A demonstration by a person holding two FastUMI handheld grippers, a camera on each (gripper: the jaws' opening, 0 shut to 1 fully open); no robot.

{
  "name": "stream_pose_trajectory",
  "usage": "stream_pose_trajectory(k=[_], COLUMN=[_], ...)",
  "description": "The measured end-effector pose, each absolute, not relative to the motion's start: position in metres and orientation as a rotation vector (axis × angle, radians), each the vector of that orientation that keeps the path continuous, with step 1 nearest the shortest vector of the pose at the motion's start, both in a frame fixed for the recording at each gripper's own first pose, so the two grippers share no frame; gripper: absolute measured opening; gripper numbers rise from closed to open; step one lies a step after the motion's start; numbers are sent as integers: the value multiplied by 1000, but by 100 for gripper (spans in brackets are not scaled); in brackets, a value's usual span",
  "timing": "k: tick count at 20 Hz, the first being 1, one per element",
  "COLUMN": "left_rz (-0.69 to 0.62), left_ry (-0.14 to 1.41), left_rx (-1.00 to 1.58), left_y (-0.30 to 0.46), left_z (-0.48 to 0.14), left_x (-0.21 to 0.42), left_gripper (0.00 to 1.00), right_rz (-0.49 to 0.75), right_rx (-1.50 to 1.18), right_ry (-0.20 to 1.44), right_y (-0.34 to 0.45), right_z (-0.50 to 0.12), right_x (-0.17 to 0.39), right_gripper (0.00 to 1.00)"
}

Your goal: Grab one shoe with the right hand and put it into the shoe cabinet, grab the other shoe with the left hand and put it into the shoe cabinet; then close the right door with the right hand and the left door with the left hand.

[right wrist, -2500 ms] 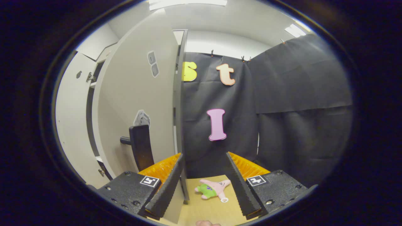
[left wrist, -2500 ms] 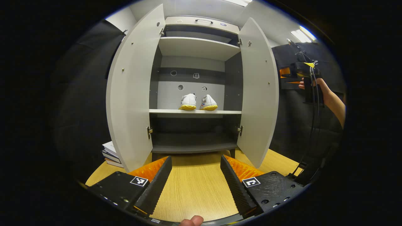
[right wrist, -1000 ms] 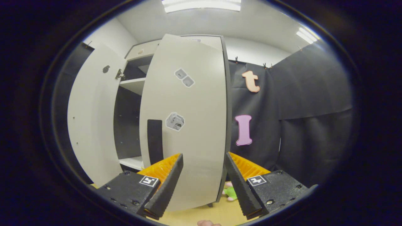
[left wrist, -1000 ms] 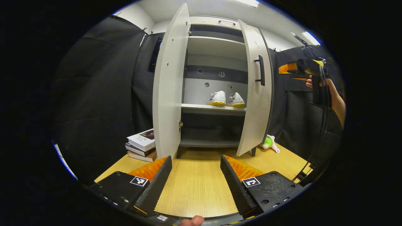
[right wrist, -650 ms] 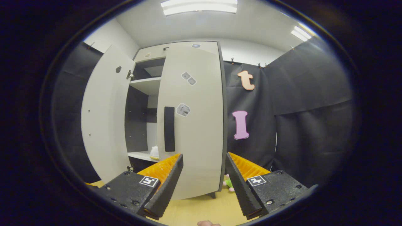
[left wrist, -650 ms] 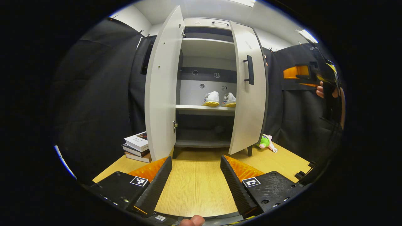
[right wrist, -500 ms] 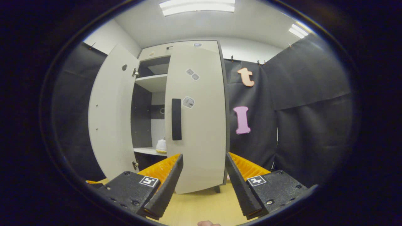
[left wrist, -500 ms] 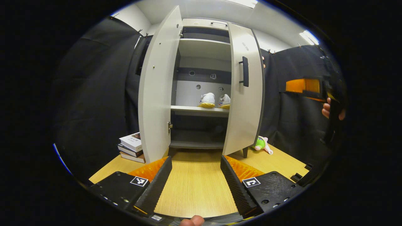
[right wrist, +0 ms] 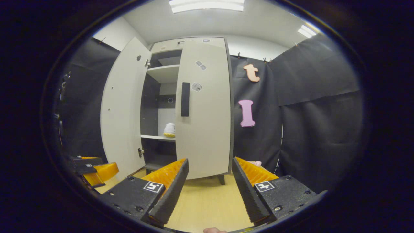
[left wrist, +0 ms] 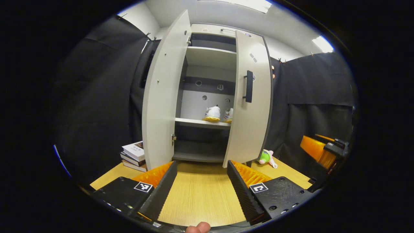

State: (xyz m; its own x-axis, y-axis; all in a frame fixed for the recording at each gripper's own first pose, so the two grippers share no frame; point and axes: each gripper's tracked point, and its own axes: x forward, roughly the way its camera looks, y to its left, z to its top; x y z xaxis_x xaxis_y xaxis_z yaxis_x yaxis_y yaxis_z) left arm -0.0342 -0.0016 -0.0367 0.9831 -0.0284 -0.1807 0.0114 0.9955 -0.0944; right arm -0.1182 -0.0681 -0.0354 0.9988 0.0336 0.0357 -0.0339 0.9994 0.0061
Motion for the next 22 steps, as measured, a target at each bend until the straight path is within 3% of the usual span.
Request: stream_pose_trajectory(k=[13, 22], left_rz=[333, 372], left_ry=[64, 32], left_rx=[-25, 26], left_y=[183, 244], left_z=[53, 109], left_x=[-10, 72], left_gripper=[93, 93], right_rz=[84, 29], right_rx=[68, 127], right_ry=[-13, 25], right_y=[-72, -87], right_z=[-34, -40], right_x=[-107, -98], right_gripper=[88, 88])
